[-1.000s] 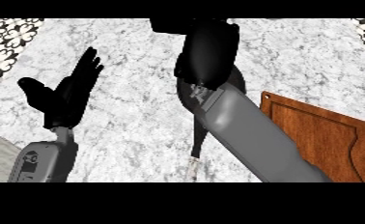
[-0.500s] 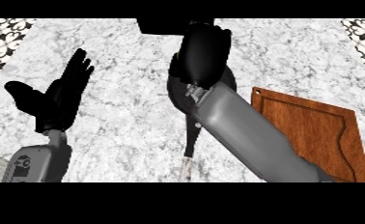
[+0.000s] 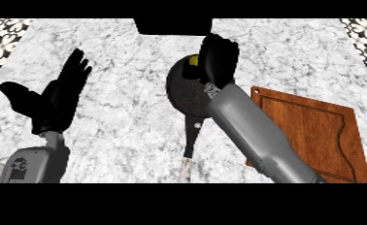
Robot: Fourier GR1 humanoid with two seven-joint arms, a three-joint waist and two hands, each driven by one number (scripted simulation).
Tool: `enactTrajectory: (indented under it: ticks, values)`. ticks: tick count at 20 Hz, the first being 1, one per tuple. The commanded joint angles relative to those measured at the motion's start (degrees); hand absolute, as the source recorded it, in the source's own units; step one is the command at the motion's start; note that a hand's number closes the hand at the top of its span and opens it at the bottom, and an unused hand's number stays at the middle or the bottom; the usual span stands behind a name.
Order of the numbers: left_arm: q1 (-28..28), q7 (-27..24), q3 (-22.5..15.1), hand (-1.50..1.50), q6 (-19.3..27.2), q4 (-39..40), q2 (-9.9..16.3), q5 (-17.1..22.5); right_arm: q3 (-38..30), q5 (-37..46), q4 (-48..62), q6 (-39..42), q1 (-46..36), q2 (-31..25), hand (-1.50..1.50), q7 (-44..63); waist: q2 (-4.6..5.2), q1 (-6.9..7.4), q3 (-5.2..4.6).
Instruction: Pick the lemon from the cutting board and place it in the pan
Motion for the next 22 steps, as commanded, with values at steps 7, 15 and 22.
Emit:
enactTrajectory:
  ticks: [7, 15, 22]
  values:
    - [-0.2, 1.0, -0.3, 0.0, -0.1, -0.2, 0.0, -0.7, -3.4, -11.4, 12.1, -11.5, 2.9, 0.2, -1.5, 4.1, -0.03, 0.2, 0.03]
    - [-0.4, 2.5, 0.6, 0.0, -0.8, -1.4, 0.0, 0.6, -4.7, -20.6, 16.4, -23.3, 3.3, 0.2, -1.5, -10.5, -0.13, -0.1, 0.04]
    - [1.5, 1.6, 1.2, 0.0, 0.3, -1.3, -0.4, -0.1, -9.0, -26.5, -0.5, -33.7, 12.7, 0.2, -1.5, -19.5, -0.82, -2.49, 0.08]
